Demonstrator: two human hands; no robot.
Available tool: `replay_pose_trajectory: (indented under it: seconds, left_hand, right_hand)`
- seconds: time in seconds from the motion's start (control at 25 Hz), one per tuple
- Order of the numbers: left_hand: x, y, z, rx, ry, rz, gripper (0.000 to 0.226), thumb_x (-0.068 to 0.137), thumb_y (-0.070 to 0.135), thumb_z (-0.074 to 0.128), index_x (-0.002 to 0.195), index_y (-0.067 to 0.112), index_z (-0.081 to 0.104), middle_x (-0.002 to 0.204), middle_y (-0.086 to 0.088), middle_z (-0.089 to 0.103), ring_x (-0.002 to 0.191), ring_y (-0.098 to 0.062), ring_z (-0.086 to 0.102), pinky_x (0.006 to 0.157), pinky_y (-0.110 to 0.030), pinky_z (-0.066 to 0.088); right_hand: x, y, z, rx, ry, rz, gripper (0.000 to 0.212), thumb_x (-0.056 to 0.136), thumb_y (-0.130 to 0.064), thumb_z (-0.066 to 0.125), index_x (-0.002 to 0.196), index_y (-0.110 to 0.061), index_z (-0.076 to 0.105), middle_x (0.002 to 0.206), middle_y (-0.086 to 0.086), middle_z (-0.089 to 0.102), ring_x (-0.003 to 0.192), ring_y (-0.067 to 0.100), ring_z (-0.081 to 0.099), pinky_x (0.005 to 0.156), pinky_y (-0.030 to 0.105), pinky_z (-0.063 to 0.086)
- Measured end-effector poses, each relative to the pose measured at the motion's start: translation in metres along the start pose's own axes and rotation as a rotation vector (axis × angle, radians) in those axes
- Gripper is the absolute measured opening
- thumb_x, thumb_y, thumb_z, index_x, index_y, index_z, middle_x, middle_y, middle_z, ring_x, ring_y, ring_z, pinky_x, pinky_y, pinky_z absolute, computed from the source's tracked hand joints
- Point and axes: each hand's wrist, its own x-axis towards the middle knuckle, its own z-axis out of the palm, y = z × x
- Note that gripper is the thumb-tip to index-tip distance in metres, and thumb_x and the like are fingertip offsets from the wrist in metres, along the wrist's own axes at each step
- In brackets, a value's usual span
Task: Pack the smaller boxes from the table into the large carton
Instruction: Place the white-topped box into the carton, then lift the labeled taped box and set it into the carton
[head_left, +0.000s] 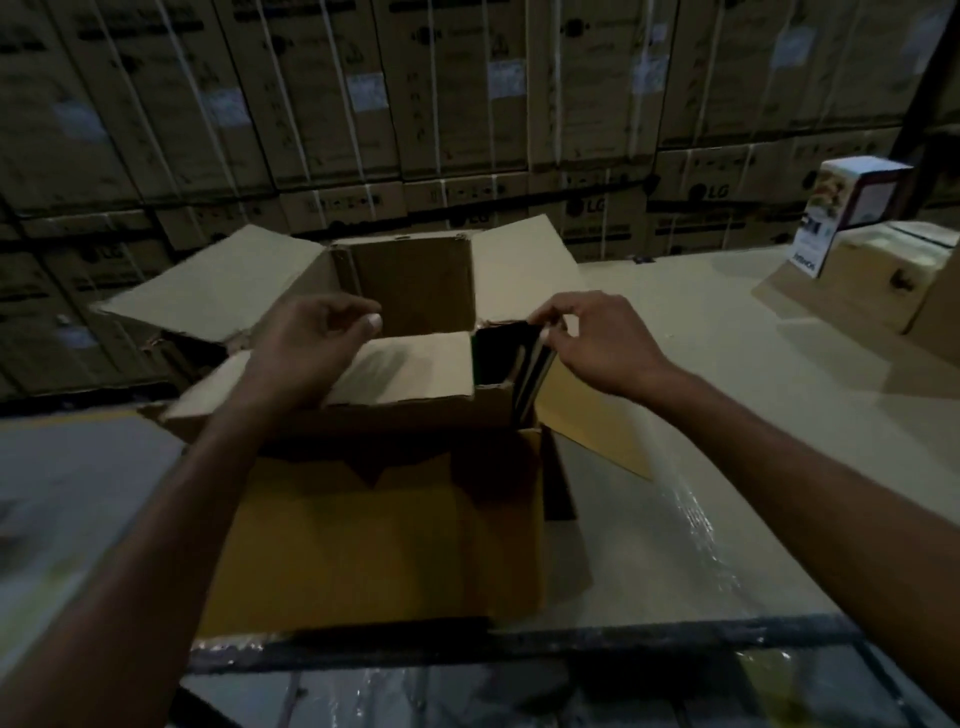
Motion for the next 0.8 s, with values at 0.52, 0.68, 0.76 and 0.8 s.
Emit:
replay_pose_trajectory:
  seconds: [0.52,0.68,0.76,0.8]
  left_hand:
    - [-0.165,0.12,0.171,-0.009,0.157,0.104,0.025,0.099,0.034,0.061,0.119,0.022,0.071,0.11,0.006,0.074,0.094,-0.011,0.069,0.075,-0.033,0.058]
    - [-0.183,0.129,0.213,-0.113,0.019,0.064,0.028,0.099,0.035,0.062,0.123,0.023,0.069,0.111,0.006,0.074,0.095,-0.012,0.069,0.075,-0.028,0.056]
    - [-0.193,0.141,0.237,-0.132,-0.037,0.095,0.031,0.099,0.036,0.06,0.128,0.024,0.066,0.122,0.008,0.07,0.108,-0.009,0.065,0.086,-0.035,0.058]
    - [-0.197,0.149,0.249,-0.122,-0.056,0.114,0.033,0.099,0.038,0.059,0.129,0.025,0.064,0.126,0.009,0.068,0.112,-0.009,0.063,0.089,-0.036,0.057]
  right_hand:
    - [-0.155,0.075,-0.049,0.195,0.021,0.11,0.019,0.092,-0.024,0.07,0.106,-0.033,0.078,0.116,-0.011,0.074,0.11,0.007,0.066,0.096,0.028,0.052]
    - [-0.204,0.099,-0.056,0.146,0.049,0.162,0.02,0.091,-0.025,0.07,0.108,-0.033,0.077,0.114,-0.012,0.074,0.104,0.01,0.068,0.093,0.036,0.056]
    - [-0.229,0.114,-0.065,0.106,0.07,0.18,0.022,0.092,-0.022,0.07,0.111,-0.031,0.076,0.117,-0.01,0.073,0.112,0.01,0.065,0.099,0.034,0.052]
    - [-0.241,0.123,-0.071,0.073,0.08,0.191,0.024,0.092,-0.02,0.07,0.113,-0.03,0.075,0.118,-0.009,0.073,0.114,0.011,0.063,0.101,0.032,0.05]
